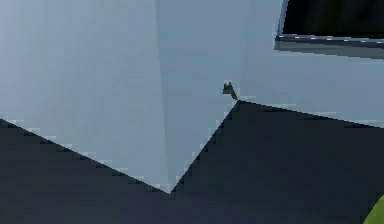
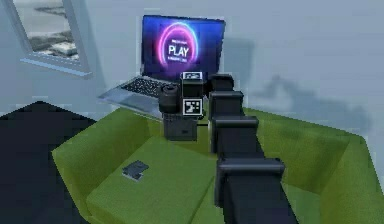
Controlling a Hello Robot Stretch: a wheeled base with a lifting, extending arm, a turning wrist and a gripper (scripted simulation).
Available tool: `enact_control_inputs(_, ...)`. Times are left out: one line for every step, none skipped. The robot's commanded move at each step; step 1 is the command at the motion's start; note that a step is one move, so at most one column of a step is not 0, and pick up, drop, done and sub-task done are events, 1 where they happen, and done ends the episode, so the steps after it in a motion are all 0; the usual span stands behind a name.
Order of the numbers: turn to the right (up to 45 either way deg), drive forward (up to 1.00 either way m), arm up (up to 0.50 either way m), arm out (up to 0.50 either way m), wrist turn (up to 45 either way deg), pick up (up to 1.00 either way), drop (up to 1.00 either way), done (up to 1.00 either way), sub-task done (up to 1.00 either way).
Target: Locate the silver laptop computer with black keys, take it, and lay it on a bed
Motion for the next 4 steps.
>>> enact_control_inputs(0.0, 0.0, 0.0, 0.0, -45.0, 0.0, 0.0, 0.0, 0.0)
enact_control_inputs(0.0, 0.0, 0.0, 0.0, -45.0, 0.0, 0.0, 0.0, 0.0)
enact_control_inputs(0.0, 0.0, 0.0, 0.0, -42.0, 0.0, 0.0, 0.0, 0.0)
enact_control_inputs(0.0, 0.0, 0.0, -0.2, 0.0, 0.0, 0.0, 0.0, 0.0)
